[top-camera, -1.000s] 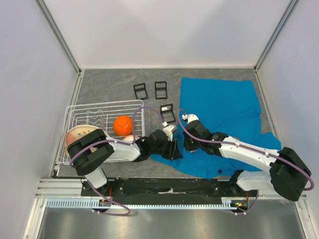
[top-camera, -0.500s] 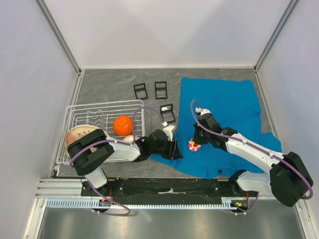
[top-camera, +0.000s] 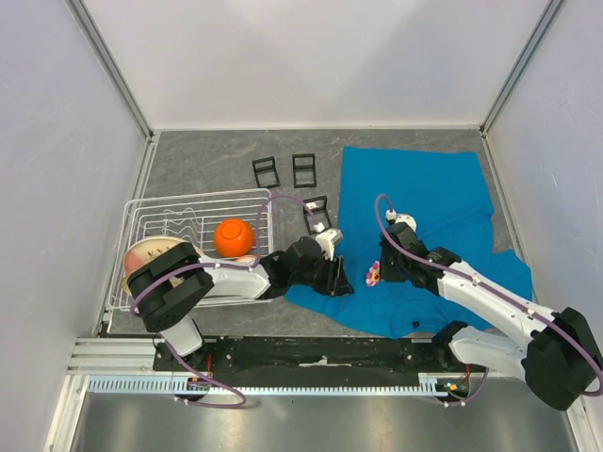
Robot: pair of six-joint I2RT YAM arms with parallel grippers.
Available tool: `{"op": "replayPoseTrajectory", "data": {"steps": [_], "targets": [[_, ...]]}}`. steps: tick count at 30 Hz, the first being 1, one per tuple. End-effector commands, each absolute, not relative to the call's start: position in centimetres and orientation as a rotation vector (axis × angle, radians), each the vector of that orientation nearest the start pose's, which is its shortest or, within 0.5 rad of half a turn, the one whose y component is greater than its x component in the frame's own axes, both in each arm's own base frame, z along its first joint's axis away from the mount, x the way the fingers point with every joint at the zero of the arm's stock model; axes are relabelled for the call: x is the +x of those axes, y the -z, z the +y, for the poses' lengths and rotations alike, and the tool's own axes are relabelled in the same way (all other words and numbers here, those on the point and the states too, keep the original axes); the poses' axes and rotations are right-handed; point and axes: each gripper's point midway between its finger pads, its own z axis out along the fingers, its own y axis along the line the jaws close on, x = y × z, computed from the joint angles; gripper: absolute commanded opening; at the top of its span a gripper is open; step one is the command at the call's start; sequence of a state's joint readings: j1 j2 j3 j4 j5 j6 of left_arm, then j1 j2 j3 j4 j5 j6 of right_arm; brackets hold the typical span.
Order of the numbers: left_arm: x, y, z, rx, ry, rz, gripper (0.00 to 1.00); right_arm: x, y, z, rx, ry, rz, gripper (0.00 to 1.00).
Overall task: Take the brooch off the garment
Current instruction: Pick up the brooch from the clothes.
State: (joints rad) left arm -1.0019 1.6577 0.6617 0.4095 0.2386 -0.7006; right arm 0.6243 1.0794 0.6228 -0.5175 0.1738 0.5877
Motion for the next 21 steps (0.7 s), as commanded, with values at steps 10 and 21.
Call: {"op": "replayPoseTrajectory", "data": {"steps": [10,21], "targets": [[17.6,-8.6,-44.7,0.629,1.341,2.282,0.45,20.6,-5.7,11.1,0.280,-0.069,2.551,0.30],[15.8,-8.9,-47.1,0.664,1.452,2.246,0.40,19.9,-6.9,10.3,0.365,-0.091,2.508,0.50]]}}
